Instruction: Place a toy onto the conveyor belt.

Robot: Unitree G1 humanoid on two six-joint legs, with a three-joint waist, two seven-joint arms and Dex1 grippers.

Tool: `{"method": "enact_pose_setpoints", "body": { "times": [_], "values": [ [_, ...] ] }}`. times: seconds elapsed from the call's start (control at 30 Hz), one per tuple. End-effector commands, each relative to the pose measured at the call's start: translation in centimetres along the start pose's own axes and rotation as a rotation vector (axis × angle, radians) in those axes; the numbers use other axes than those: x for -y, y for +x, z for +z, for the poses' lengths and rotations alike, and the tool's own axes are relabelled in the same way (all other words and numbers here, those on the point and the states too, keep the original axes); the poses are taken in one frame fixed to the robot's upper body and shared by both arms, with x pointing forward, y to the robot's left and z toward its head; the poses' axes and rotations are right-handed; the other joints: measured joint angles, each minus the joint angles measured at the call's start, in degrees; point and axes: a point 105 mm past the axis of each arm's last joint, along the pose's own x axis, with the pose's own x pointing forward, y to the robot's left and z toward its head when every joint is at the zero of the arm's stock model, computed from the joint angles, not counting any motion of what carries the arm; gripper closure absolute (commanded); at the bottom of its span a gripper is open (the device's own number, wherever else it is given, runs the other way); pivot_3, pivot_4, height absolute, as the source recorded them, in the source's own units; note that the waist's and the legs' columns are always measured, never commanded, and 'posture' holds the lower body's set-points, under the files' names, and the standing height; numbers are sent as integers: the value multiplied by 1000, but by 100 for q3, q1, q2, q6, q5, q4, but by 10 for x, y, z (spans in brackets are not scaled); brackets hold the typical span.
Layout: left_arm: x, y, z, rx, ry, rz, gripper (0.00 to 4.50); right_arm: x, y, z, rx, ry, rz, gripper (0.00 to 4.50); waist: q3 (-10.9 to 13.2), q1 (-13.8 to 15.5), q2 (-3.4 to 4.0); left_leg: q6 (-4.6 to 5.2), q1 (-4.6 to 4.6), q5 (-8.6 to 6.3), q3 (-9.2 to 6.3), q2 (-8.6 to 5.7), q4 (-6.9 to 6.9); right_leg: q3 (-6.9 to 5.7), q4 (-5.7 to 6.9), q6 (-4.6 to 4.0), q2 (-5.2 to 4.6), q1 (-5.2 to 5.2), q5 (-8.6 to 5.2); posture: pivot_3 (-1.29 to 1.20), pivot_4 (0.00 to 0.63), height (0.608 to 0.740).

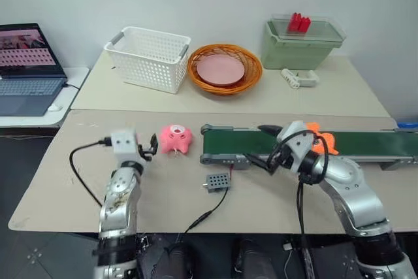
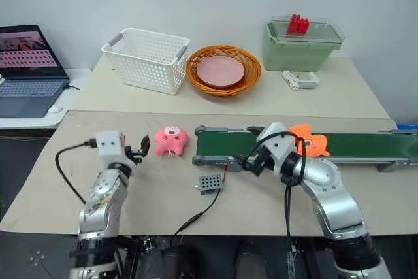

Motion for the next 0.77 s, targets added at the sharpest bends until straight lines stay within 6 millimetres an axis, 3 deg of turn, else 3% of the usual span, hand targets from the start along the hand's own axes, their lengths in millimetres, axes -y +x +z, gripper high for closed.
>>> {"method": "enact_pose_setpoints", "body": {
  "times": [0.03, 0.37, 0.77],
  "values": [
    [-8, -8, 15, 72, -2, 14, 707, 38, -13, -12, -32, 8, -243, 0, 0, 12, 0, 0, -4, 0, 2, -3, 0, 1, -1, -1, -2, -2, 0, 0, 150, 740],
    [-36, -3, 16, 98, -26, 89, 707, 48, -34, -50, -65, 130, -403, 0, -1, -28, 3, 14, 1, -9, 1, 0, -3, 1, 1, -9, -1, -3, -4, 0, 150, 740],
    [-42, -3, 27, 154, -46, 106, 707, 49, -42, -71, -72, 183, -439, 0, -1, -32, 3, 7, 0, -5, 2, 0, -4, 3, 1, -9, 2, -5, -4, 0, 150, 740]
  ]
}}
